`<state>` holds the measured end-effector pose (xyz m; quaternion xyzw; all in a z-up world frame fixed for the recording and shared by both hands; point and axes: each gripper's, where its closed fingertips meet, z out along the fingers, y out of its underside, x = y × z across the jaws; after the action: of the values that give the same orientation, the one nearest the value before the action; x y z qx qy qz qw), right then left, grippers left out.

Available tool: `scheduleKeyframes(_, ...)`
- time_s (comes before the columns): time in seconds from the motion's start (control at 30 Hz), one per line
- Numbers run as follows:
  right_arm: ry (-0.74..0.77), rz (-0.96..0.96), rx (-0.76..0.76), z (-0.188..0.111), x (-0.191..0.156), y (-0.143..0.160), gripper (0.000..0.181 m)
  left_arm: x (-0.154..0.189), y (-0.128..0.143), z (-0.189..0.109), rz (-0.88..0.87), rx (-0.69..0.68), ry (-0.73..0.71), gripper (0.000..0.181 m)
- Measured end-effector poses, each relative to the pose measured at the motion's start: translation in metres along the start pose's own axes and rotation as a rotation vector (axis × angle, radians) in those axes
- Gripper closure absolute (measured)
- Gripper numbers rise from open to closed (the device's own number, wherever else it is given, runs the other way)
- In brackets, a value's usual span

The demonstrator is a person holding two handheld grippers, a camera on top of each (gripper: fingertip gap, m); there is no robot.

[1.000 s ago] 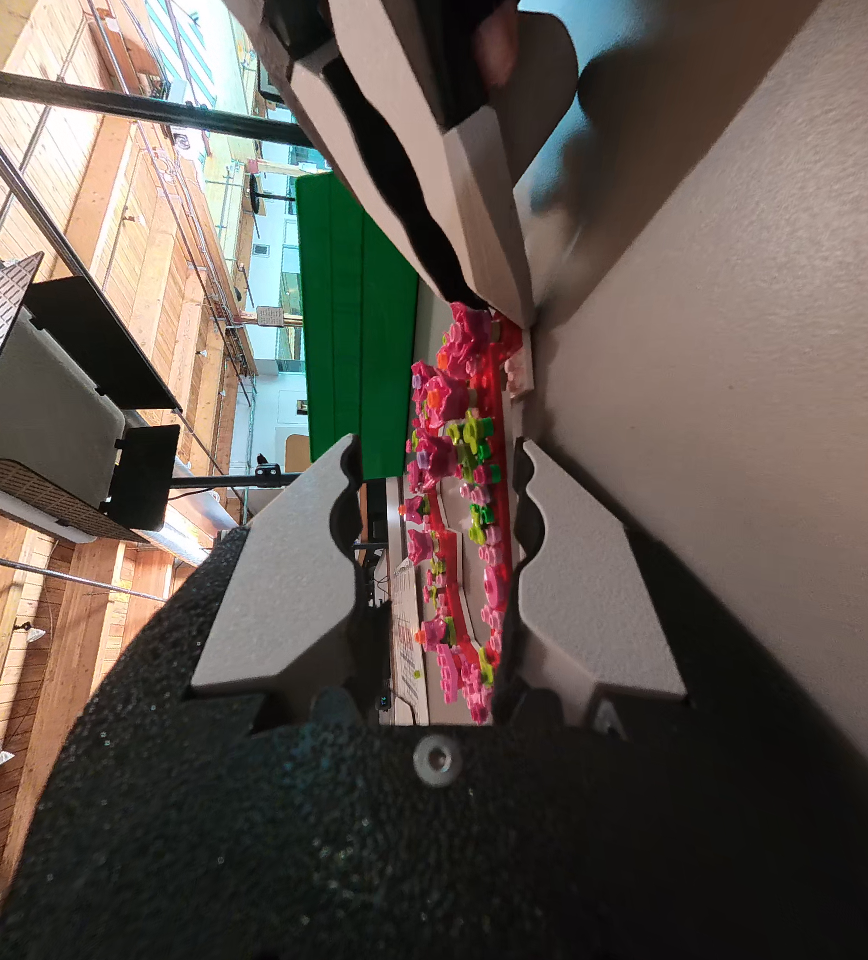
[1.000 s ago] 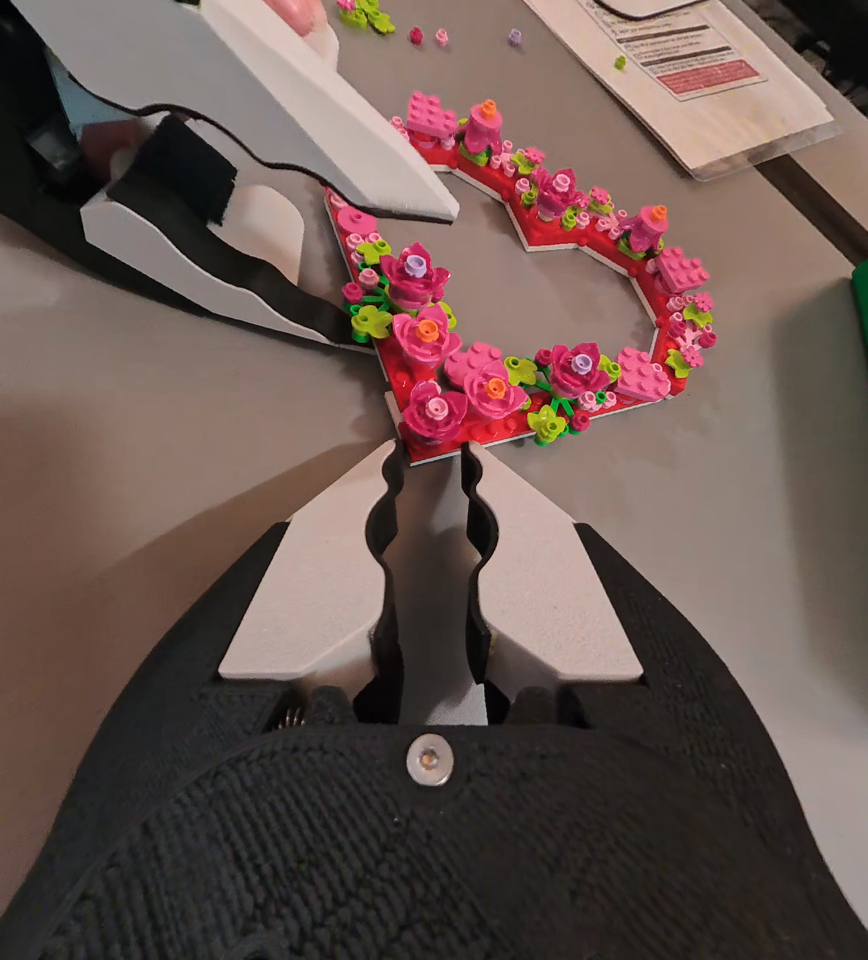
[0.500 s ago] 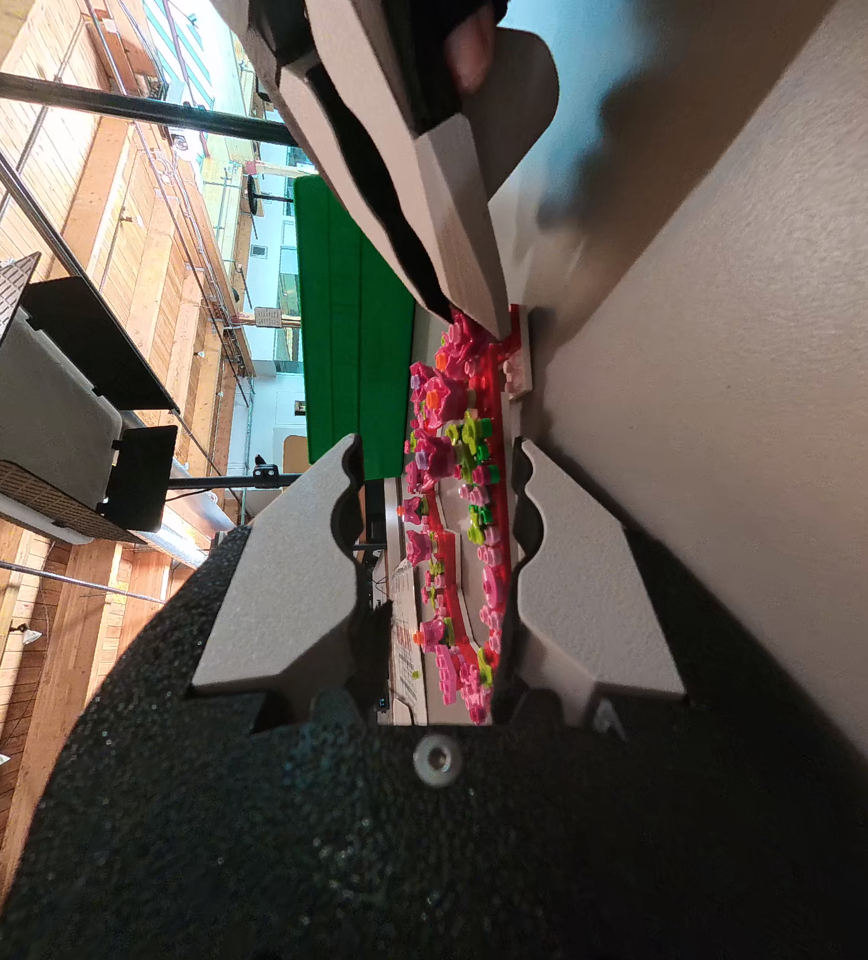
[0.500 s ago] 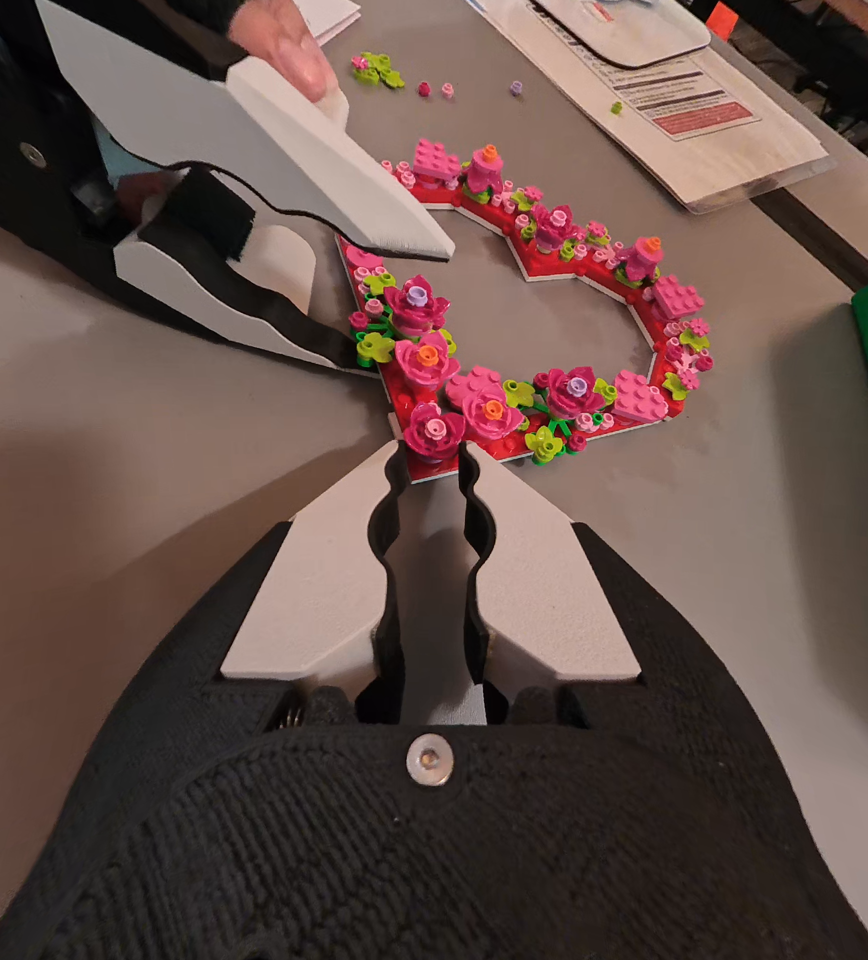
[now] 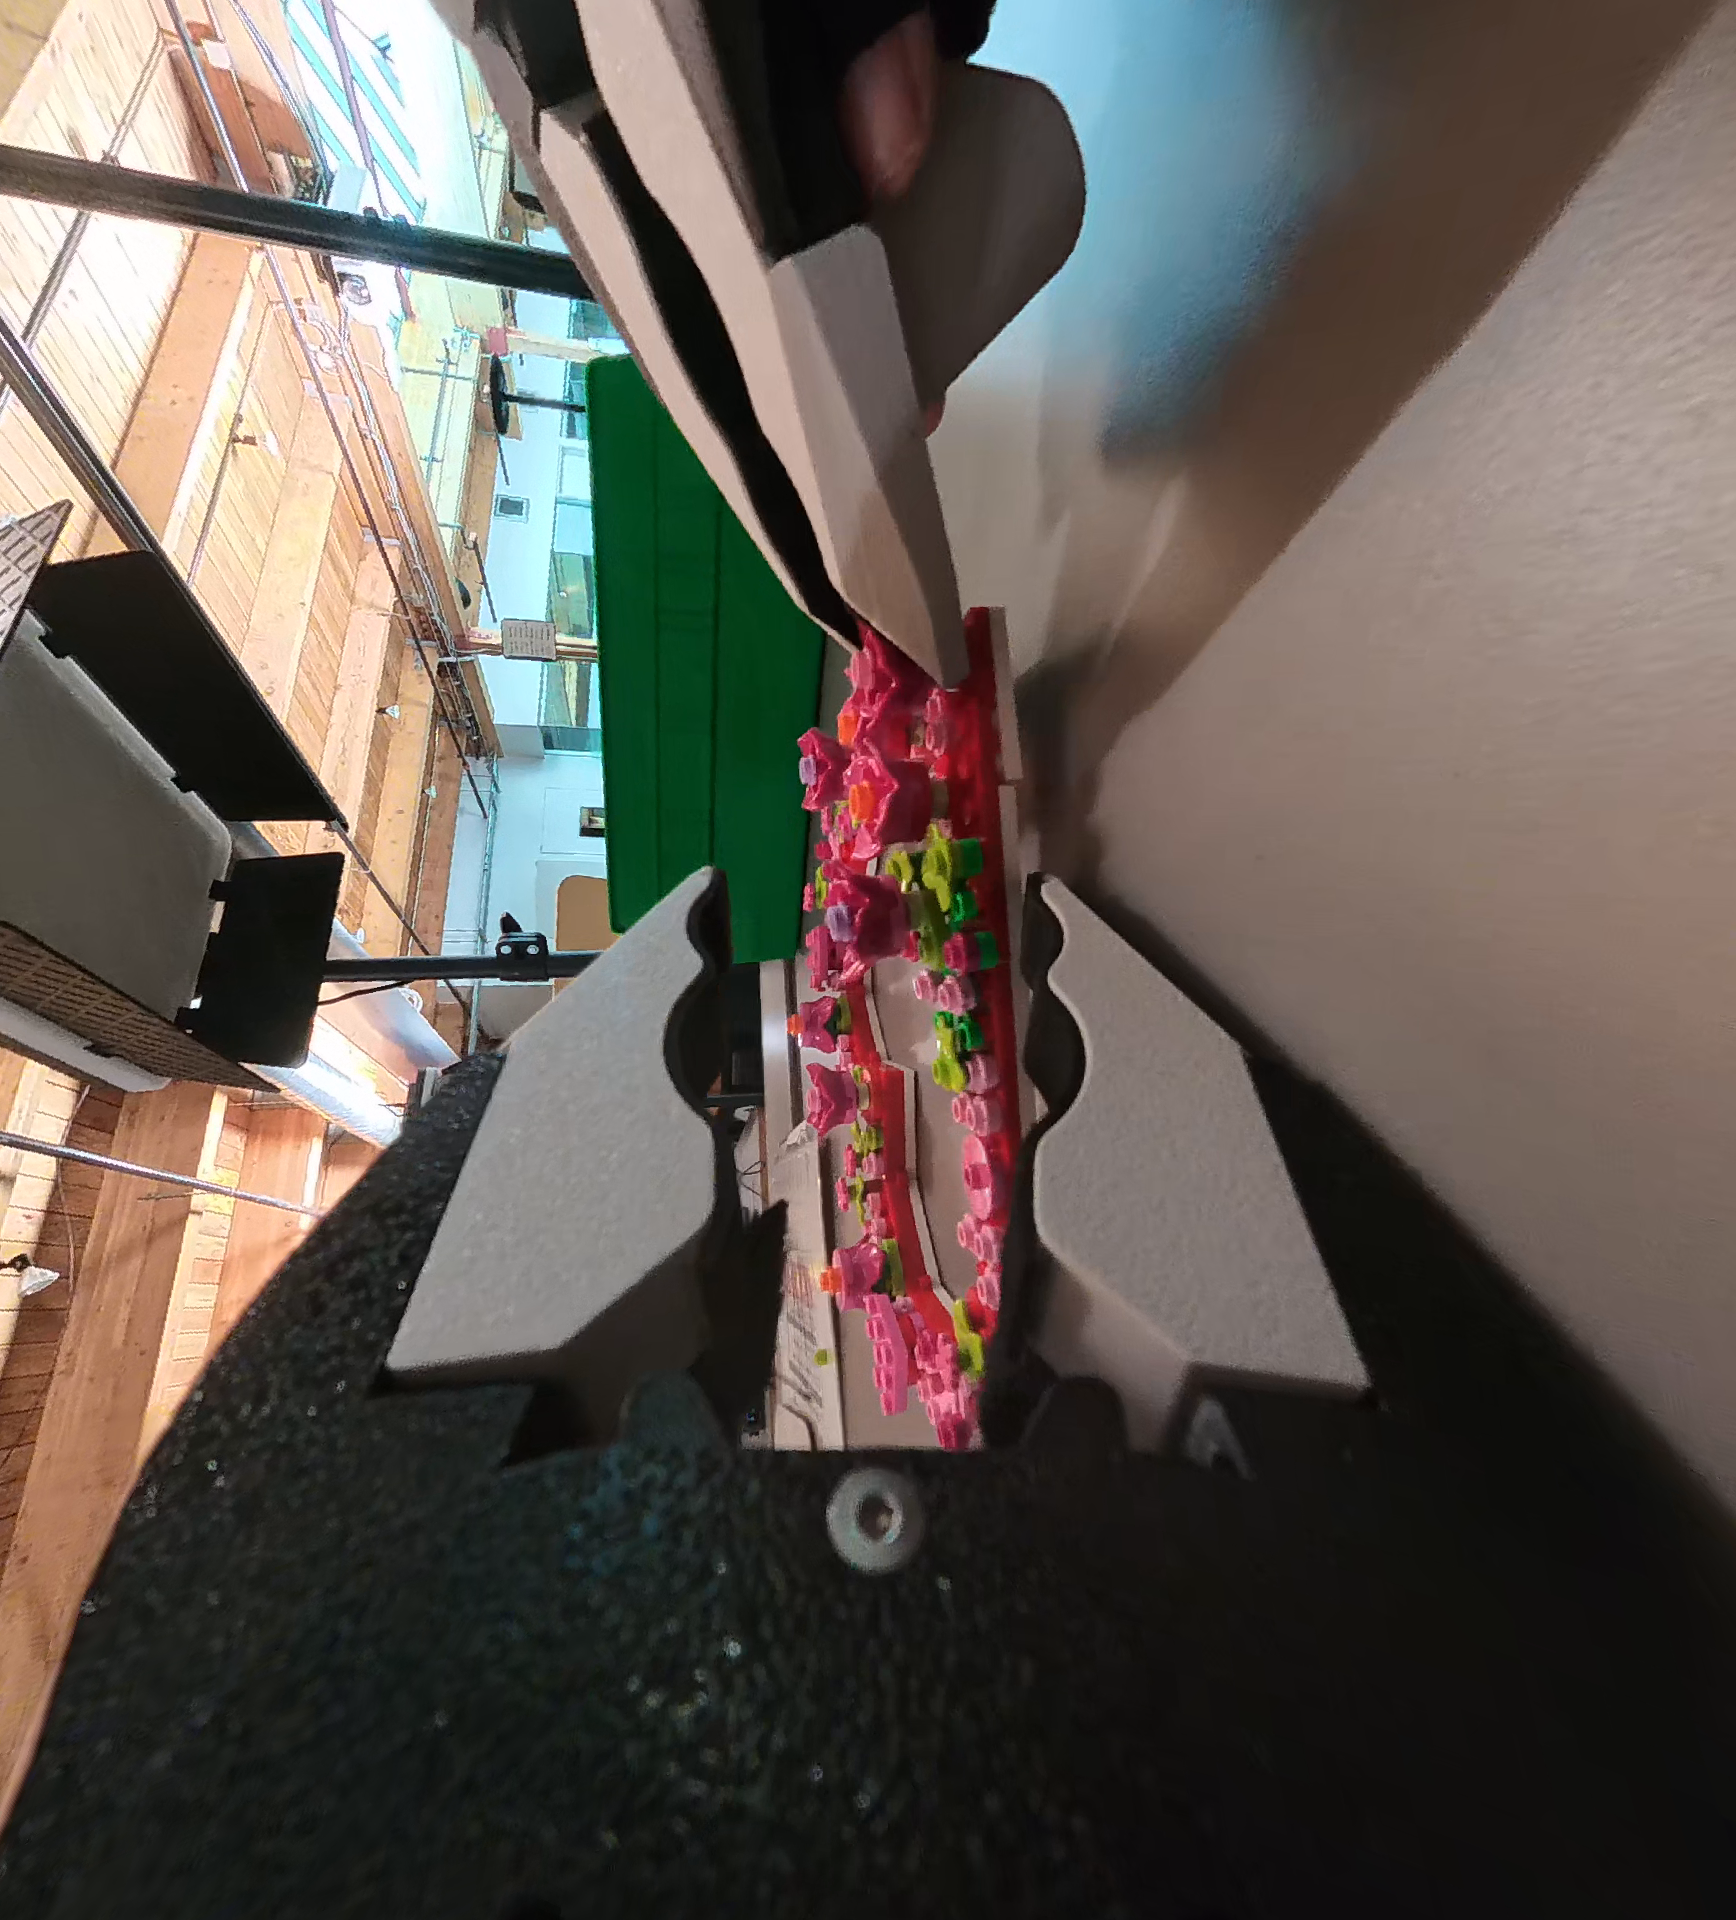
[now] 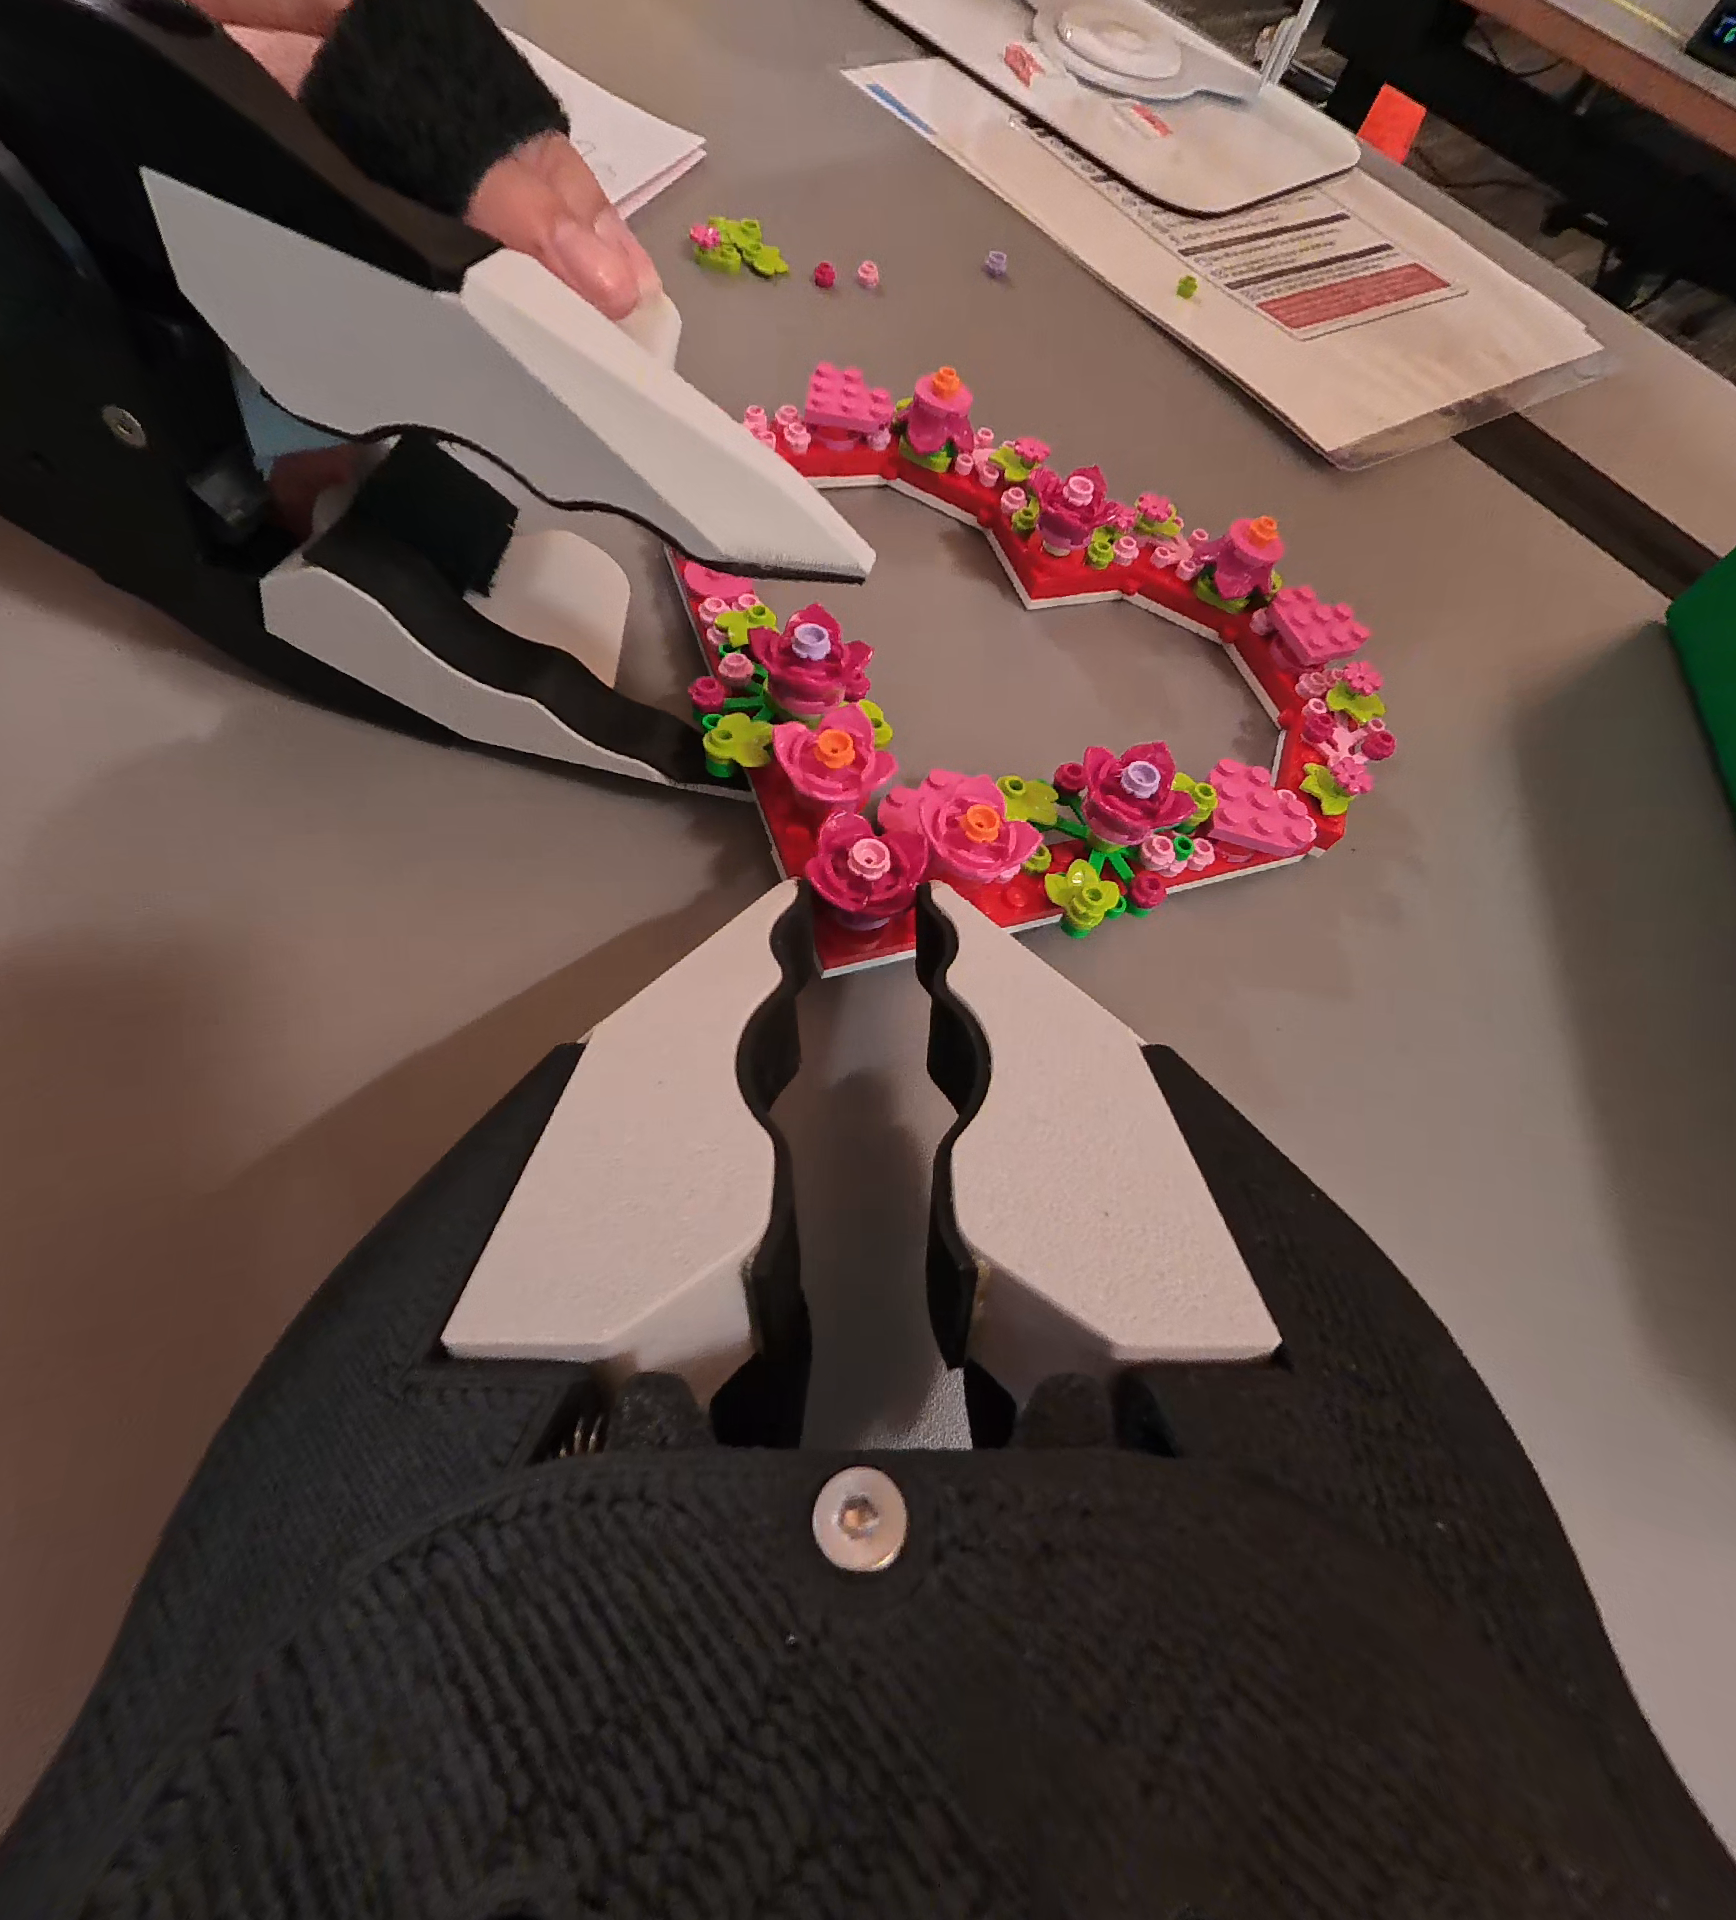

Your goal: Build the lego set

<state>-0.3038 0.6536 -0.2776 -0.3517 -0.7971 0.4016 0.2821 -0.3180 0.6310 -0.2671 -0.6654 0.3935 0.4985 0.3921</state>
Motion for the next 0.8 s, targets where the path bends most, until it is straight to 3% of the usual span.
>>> scheduleKeyframes(0.63, 0.025, 0.017, 0.021, 0.0, 0.002, -0.004, 0.164, -0.009, -0.019, -0.014, -0.127, 0.089, -0.024, 0.135)
scheduleKeyframes(0.8, 0.032, 0.02, 0.029, -0.001, 0.002, -0.006, 0.164, -0.005, -0.039, -0.023, -0.092, 0.079, -0.012, 0.16)
